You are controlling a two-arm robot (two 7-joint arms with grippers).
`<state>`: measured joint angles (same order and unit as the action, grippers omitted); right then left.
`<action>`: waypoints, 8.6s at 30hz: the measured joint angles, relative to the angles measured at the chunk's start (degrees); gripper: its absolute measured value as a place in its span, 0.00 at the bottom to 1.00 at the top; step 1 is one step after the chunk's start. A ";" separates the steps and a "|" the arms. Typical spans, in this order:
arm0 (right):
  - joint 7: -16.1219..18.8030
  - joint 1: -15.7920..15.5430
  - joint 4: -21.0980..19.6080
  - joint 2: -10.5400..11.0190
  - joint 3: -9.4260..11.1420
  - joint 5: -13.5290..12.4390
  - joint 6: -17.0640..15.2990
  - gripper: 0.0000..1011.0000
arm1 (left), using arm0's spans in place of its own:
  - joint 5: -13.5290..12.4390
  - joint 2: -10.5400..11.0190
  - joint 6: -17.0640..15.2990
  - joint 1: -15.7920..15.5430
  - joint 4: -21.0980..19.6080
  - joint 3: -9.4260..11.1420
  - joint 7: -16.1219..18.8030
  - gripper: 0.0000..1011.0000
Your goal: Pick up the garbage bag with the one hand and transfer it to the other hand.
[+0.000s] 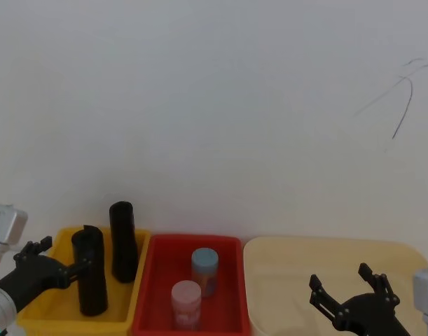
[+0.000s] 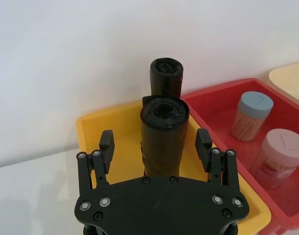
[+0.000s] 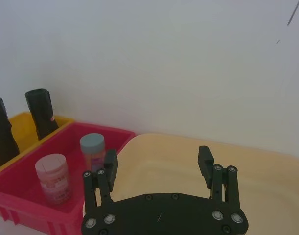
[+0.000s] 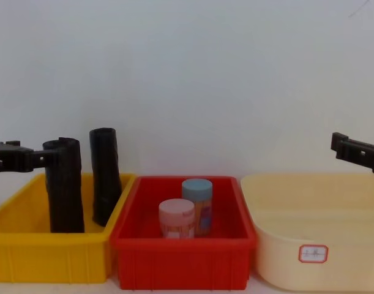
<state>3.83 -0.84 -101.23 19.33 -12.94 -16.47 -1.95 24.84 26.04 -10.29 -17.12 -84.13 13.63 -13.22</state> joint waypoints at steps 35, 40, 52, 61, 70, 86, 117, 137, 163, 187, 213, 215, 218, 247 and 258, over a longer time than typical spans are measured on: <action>0.00 0.00 0.00 0.00 0.00 0.00 0.00 0.99 | -4.59 -4.57 0.62 -7.50 10.28 3.49 -2.03 0.99; 0.00 0.01 0.00 0.00 0.00 0.00 0.00 0.99 | -5.39 -5.17 0.99 -8.46 11.64 4.04 -2.14 0.98; 0.00 0.00 0.00 0.00 0.00 0.00 0.00 0.99 | -6.50 -6.00 1.48 -9.78 13.46 4.80 -2.32 0.72; 0.00 0.00 0.00 0.00 0.00 0.00 0.00 0.99 | -6.80 -6.23 1.60 -10.14 13.94 5.00 -2.38 0.50; 0.00 0.00 0.00 0.00 0.00 0.00 0.00 0.99 | -6.93 -6.01 1.62 -9.95 13.21 5.10 -3.46 0.44; 0.00 0.00 0.00 0.00 0.00 0.00 0.00 0.99 | -3.10 -4.91 0.73 -10.16 7.11 5.08 -10.84 0.44; 2.89 0.09 -0.73 1.21 -0.14 -0.64 -0.90 0.99 | 6.88 -7.07 -2.47 -20.45 1.18 7.50 -25.39 0.44; 14.08 2.45 -7.17 7.79 -2.20 -3.58 -8.19 0.99 | 6.99 -9.90 -1.14 -24.33 7.85 13.10 -29.83 0.44; 17.40 8.68 -8.52 9.68 -6.70 -4.02 -15.34 0.99 | 8.63 -11.04 -0.50 -25.63 9.38 16.03 -32.41 0.44; 16.17 14.49 -3.10 7.17 -8.63 -3.37 -16.86 0.99 | 9.96 -10.48 -0.57 -26.69 9.76 17.50 -33.38 0.44; 16.93 19.56 2.32 5.17 -10.58 -3.84 -15.65 0.99 | 11.75 -10.47 -2.22 -26.75 8.61 19.00 -32.81 0.44; 16.96 19.75 2.63 5.02 -10.71 -3.90 -15.52 0.99 | 11.83 -10.43 -2.31 -26.70 8.48 19.06 -32.71 0.44; 16.99 20.06 3.13 4.80 -10.86 -4.03 -15.34 0.99 | 12.07 -10.32 -2.57 -26.59 8.12 19.18 -32.43 0.44; 17.08 20.97 4.56 4.22 -11.37 -4.49 -14.82 0.47 | 12.93 -10.03 -3.21 -26.19 7.23 19.49 -31.54 0.49; 16.40 20.30 3.96 4.26 -10.90 -4.95 -15.06 0.47 | 12.99 -9.99 -3.27 -26.15 7.17 19.50 -31.46 0.80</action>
<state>20.23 19.46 -97.27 23.59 -23.84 -21.42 -17.01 37.83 16.05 -13.56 -43.28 -76.96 33.14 -44.68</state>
